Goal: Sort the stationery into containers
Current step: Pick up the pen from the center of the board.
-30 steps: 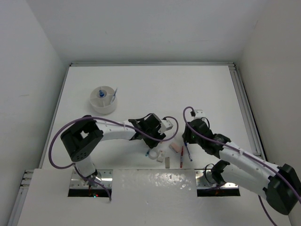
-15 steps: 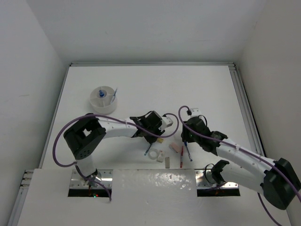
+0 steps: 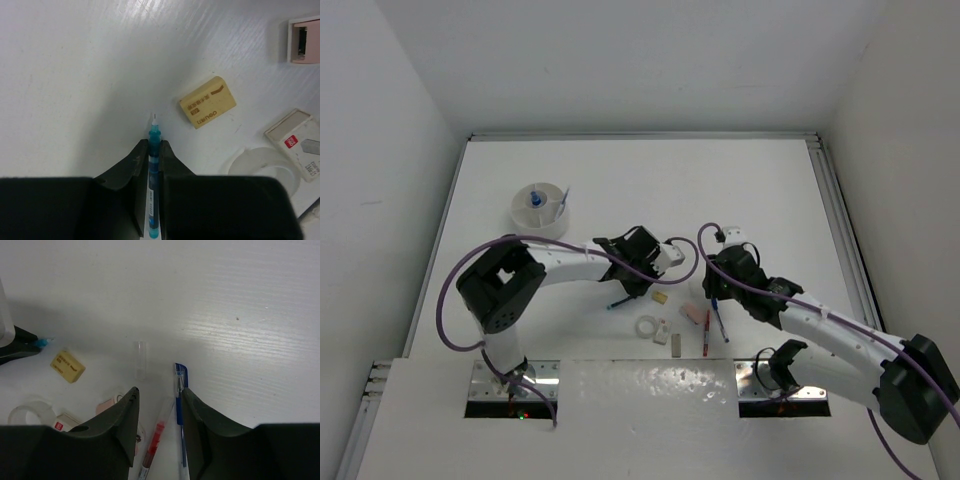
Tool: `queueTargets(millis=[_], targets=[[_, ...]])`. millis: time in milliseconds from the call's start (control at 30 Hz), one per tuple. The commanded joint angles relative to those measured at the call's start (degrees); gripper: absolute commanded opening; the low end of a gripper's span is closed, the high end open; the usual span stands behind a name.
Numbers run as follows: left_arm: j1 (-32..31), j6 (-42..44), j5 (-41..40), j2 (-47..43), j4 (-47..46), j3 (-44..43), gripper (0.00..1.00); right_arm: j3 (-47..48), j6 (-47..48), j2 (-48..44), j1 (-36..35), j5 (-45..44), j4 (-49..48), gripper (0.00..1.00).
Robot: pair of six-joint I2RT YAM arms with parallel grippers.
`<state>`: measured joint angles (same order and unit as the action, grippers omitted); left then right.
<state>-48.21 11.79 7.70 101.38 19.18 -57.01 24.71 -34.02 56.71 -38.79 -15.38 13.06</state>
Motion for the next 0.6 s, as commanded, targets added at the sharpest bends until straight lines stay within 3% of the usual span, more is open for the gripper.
queueTargets(millis=[0,33,100,200,567], targets=[[1.45,9.21,-4.87,3.81,2.36,0.94,0.04,1.83,1.06,-0.19,-0.33,-0.36,-2.34,0.39],[1.62,10.26,-4.72,4.0,1.92,1.11,0.15,1.83,1.24,-0.19,-0.33,-0.36,-2.42,0.39],[2.06,11.5,-4.19,4.52,1.56,1.82,0.26,1.83,1.68,-0.28,-0.24,-0.53,-2.42,0.39],[2.15,10.62,-3.49,4.61,2.44,2.26,0.33,1.92,2.12,-0.63,-0.24,-0.71,-2.25,0.39],[5.84,6.14,-1.91,4.34,11.13,1.56,0.32,2.97,2.29,1.38,-0.24,2.28,-4.35,0.39]])
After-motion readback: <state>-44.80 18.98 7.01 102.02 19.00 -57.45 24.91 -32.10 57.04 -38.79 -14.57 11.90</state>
